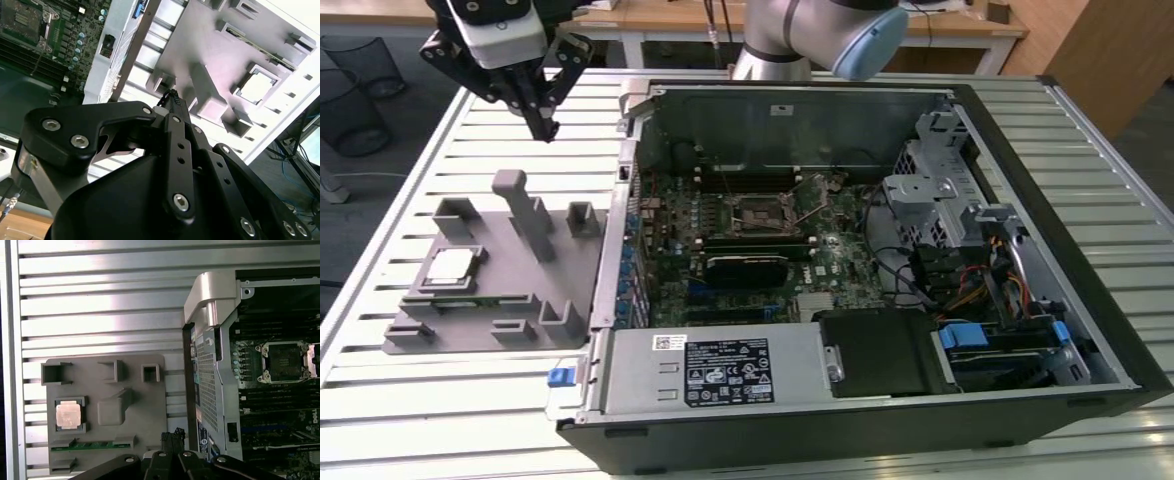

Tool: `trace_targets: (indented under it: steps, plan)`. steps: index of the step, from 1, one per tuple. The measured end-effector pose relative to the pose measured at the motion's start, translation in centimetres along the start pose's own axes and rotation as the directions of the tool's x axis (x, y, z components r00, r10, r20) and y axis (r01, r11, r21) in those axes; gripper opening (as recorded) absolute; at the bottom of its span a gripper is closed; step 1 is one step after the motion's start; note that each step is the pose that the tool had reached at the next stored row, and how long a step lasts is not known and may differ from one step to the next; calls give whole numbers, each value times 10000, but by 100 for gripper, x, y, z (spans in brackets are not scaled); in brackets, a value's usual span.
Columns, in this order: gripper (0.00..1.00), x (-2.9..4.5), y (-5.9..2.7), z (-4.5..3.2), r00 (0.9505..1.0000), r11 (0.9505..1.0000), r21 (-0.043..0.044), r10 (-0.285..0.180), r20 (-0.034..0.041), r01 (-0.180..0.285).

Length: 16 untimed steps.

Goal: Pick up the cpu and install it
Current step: 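Reach for the cpu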

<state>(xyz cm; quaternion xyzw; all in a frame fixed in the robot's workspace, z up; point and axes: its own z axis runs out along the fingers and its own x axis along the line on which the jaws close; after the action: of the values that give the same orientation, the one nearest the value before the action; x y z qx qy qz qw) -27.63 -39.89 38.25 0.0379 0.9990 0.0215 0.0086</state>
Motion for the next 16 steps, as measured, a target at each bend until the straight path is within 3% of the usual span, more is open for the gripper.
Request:
trace_targets:
  steps: [7, 16]
  plan:
    - [11, 112, -9, 1, 10000, 10000, -1, 0, 1, 0]
    - [11, 397, -10, 1, 10000, 10000, 0, 1, 1, -1]
